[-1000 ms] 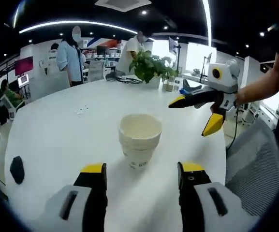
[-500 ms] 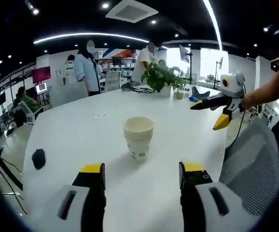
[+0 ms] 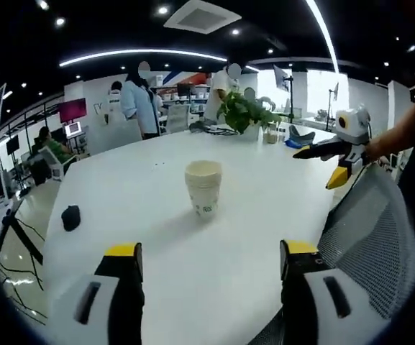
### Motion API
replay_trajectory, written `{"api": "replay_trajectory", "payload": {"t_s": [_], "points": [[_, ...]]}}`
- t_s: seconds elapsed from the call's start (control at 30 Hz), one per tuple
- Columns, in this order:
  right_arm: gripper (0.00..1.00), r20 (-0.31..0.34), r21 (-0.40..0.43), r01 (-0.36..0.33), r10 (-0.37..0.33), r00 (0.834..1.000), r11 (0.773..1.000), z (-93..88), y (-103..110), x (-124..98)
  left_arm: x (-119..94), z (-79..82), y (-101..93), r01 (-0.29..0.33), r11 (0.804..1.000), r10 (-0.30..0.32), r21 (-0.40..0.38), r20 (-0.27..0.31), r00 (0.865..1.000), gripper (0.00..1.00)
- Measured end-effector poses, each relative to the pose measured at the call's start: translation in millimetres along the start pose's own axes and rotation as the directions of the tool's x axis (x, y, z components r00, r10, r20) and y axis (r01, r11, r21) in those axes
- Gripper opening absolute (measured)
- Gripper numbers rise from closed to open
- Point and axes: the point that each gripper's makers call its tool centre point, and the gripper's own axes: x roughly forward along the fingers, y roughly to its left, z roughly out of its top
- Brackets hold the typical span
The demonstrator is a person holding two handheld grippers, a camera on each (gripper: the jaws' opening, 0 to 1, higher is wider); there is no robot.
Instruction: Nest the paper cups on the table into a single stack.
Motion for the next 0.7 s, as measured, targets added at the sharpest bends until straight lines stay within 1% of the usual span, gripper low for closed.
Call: {"api": "replay_trajectory", "payload": {"t_s": [0.07,0.13,0.17,0.2,0.23,0.27,0.3,0.33,0.37,0.5,0.63,0.7], "points": [[0.99,0.001,0.005,-0.001,0.001,1.0,1.0,-1.8,2.4,-0.8,-1.4,-2.9,-1.8,-0.009,1.0,0.009,-0.008,0.01,1.0,0.88],[1.0,0.002,0.003,-0.005,0.005,1.0,1.0,-6.0,5.3,-1.7,-2.8,-5.2,-2.7,-0.021,1.0,0.021,-0.021,0.019,1.0,0.89],[1.0,-0.001,-0.001,-0.008,0.008,1.0,1.0,-8.5,6.5,-1.6,-3.5,-4.4,-2.1,-0.03,0.999,0.031,-0.036,0.034,0.999,0.89],[1.0,-0.014,-0.017,-0.009,0.008,1.0,1.0,-11.5,6.3,-1.5,-4.0,-4.9,-1.8,-0.033,0.998,0.035,-0.044,0.04,0.999,0.91],[1.0,-0.013,-0.029,-0.005,0.005,1.0,1.0,-12.0,5.1,-1.9,-4.4,-5.9,0.0,-0.042,0.998,0.043,-0.04,0.039,0.998,0.93],[1.0,-0.011,-0.028,-0.004,0.004,1.0,1.0,-12.3,4.3,-2.1,-4.5,-5.2,2.5,-0.052,0.998,0.054,-0.04,0.043,0.998,0.94],[1.0,-0.011,-0.024,-0.004,0.003,1.0,1.0,-12.5,4.3,-2.3,-4.9,-1.5,5.7,-0.058,0.997,0.061,-0.054,0.064,0.996,0.94],[1.0,-0.014,-0.014,-0.004,0.004,1.0,1.0,-13.1,4.4,-2.4,-4.5,1.0,6.7,-0.056,0.996,0.061,-0.069,0.083,0.995,0.97],[1.0,-0.011,-0.015,-0.002,0.002,1.0,1.0,-12.6,4.5,-3.0,-4.0,0.9,6.9,-0.053,0.996,0.059,-0.071,0.085,0.995,0.99],[1.0,-0.004,-0.02,0.005,-0.005,1.0,1.0,-11.8,4.6,-4.5,-1.1,-3.1,0.7,-0.041,0.998,0.044,-0.055,0.065,0.997,0.99],[1.0,-0.013,-0.012,0.014,-0.014,1.0,1.0,-15.2,4.3,-6.4,2.2,-7.9,-3.7,-0.024,0.999,0.026,-0.043,0.04,0.999,0.99],[1.0,-0.013,-0.007,0.02,-0.02,1.0,1.0,-15.8,3.2,-7.0,2.3,-8.3,-4.2,-0.022,0.999,0.023,-0.042,0.039,0.999,0.99]]}}
